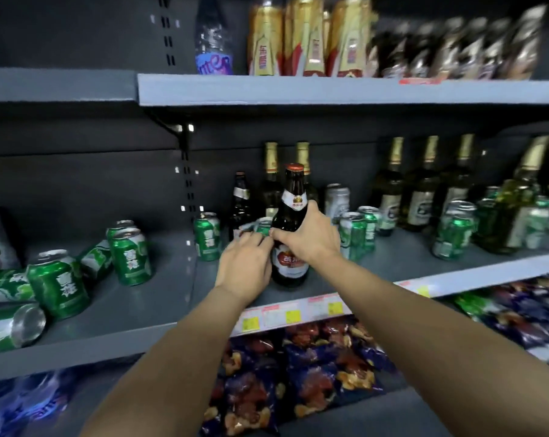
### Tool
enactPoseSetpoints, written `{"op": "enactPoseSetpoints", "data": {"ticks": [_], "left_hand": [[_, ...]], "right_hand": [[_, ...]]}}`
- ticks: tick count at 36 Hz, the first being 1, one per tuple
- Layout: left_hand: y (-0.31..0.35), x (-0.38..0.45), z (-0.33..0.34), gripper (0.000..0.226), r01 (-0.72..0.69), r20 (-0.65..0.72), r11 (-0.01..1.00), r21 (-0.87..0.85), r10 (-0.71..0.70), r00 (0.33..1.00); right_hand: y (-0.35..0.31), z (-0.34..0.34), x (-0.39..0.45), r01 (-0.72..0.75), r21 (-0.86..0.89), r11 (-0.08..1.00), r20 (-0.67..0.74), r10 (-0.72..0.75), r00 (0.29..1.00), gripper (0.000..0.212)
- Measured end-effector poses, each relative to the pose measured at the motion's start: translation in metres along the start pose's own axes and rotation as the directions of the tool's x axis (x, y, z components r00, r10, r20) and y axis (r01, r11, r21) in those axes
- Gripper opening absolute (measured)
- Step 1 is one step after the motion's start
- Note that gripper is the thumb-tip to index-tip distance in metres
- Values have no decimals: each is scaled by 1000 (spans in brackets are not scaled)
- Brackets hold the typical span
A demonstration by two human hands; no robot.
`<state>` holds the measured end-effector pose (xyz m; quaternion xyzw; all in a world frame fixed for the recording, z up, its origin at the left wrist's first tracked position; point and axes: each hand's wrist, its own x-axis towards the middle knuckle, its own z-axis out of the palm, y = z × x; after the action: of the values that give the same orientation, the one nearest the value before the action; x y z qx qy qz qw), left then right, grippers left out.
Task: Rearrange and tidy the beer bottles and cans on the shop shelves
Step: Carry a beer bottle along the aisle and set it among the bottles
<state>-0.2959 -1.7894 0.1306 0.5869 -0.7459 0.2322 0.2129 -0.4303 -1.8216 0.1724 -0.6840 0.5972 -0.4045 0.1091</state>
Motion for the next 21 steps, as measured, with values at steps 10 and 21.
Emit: {"op": "enactPoseSetpoints", "data": {"ticks": [10, 21], "left_hand": [[182, -1, 9, 38, -189, 125, 975, -117, 204, 971], [358, 16, 28, 34, -384, 191, 879, -283, 444, 876]], "right_hand": [[139, -118, -58, -230, -129, 964, -106, 218, 970, 63], [269, -240, -120, -499, -186, 846, -231, 456, 860, 60]]}}
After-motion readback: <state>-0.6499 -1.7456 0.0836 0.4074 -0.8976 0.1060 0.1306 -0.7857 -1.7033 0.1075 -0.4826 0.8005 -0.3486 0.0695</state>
